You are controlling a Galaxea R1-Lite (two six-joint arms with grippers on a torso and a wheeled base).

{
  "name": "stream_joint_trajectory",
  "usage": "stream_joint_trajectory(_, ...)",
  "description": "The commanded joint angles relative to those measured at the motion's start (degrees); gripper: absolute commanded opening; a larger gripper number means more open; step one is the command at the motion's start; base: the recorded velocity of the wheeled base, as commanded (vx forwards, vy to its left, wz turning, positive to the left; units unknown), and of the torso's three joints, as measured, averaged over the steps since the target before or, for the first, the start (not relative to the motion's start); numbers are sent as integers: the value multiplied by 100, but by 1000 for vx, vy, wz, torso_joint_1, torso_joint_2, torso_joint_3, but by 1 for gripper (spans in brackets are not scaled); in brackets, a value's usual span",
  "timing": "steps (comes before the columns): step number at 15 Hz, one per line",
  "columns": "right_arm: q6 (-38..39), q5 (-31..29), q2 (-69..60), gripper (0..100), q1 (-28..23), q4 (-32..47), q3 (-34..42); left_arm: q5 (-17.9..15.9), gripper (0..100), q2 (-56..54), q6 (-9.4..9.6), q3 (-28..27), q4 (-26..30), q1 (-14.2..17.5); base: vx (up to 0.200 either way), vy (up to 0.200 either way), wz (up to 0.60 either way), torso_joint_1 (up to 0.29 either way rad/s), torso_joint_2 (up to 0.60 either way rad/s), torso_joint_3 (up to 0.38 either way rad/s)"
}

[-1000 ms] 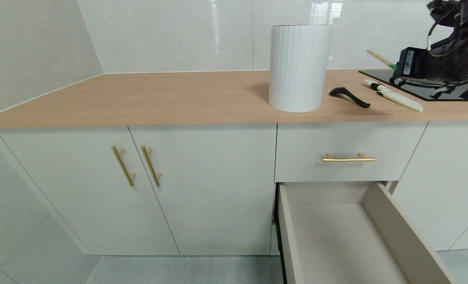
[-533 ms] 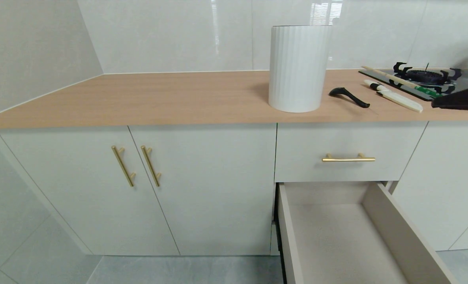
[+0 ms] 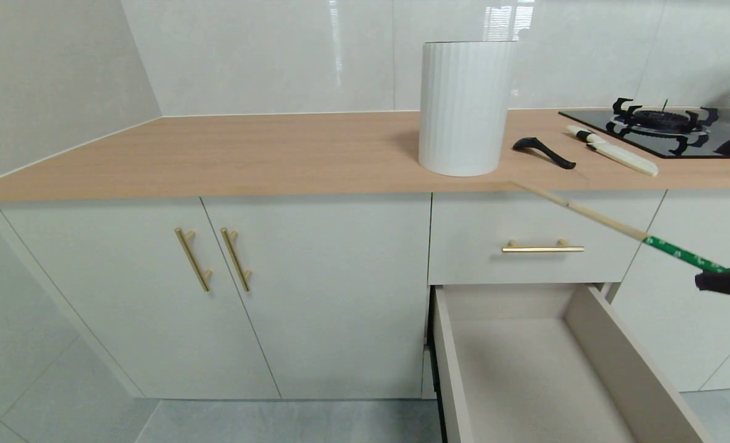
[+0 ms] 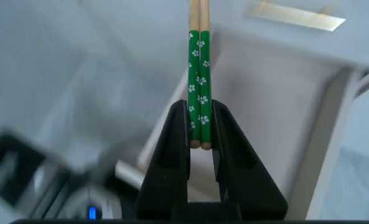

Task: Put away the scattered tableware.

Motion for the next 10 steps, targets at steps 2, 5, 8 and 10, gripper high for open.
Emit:
stream_joint_trajectory(2, -51, -400, 458, 0, 393, 537, 80, 4, 100, 7, -2, 1, -1, 0, 0, 0, 0, 0, 0, 0)
stream_joint_trajectory(5, -51, -945, 836, 0, 727, 977, 80, 4, 100, 7, -2, 1, -1, 0, 0, 0, 0, 0, 0, 0)
stream_joint_trajectory(8, -34, -998, 1468, 0, 779, 1293, 80, 4, 100, 7, -2, 1, -1, 0, 0, 0, 0, 0, 0, 0)
stream_joint_trajectory(10, 28, -963, 2365, 0, 779, 1276, 97, 4, 100, 7, -2, 1, -1, 0, 0, 0, 0, 0, 0, 0)
